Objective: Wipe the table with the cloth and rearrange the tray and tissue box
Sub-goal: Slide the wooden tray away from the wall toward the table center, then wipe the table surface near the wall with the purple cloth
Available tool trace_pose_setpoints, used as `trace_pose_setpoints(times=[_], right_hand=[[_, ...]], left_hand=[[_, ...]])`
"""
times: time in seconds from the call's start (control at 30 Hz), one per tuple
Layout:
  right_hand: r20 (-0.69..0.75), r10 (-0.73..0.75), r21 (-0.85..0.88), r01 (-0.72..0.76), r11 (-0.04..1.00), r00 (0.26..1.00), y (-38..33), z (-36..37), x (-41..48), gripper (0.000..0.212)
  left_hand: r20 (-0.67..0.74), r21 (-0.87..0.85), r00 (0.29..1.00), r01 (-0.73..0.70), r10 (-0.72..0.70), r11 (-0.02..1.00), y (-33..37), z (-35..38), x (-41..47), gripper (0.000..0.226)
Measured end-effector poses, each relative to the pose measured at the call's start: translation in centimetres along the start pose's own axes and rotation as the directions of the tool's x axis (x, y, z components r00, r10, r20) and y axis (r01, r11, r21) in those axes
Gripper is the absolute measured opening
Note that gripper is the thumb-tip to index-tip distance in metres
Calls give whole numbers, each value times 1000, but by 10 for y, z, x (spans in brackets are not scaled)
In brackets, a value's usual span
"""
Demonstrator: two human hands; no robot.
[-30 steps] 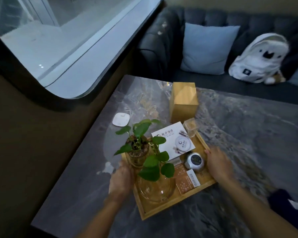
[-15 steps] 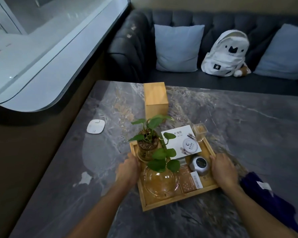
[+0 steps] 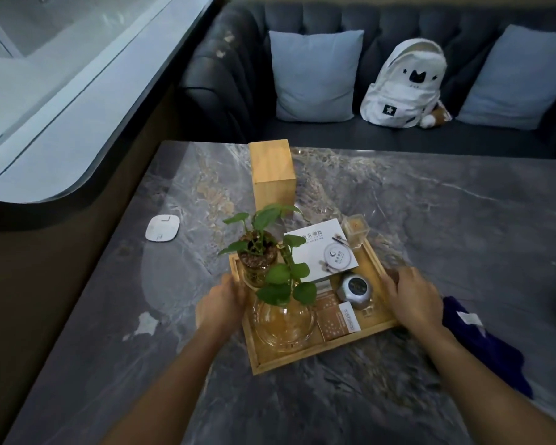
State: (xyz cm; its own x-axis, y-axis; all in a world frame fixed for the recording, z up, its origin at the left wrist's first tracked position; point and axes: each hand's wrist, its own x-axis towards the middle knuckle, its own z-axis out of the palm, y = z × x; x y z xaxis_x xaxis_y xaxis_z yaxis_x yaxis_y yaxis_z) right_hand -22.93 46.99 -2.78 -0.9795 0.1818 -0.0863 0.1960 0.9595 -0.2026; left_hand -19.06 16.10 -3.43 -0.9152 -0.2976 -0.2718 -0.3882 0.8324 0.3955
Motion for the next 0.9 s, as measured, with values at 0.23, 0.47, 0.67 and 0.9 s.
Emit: trace_pose_setpoints(times=[0.23,0.47,0.67,0.9], right_hand=[[-119,50,-40,-55,998,992,36,-9,-18,32],[-98,184,-75,-191,979,978,69,-11,-55,49],[107,303,-10,-304,953,947,90,-2,-74,73],[115,328,-73,-321,944,938,83,-8,-65,64]], left_hand=[[-148,-95,982,-133,118,987,-11,6,-18,31],[-218,-168,957,-231,192,958,-24,29,-47,24],[-137,0,973,-188,187,982,-48,52,-72,56],[-136,131,966,-204,221,970,-50,55,-75,63]])
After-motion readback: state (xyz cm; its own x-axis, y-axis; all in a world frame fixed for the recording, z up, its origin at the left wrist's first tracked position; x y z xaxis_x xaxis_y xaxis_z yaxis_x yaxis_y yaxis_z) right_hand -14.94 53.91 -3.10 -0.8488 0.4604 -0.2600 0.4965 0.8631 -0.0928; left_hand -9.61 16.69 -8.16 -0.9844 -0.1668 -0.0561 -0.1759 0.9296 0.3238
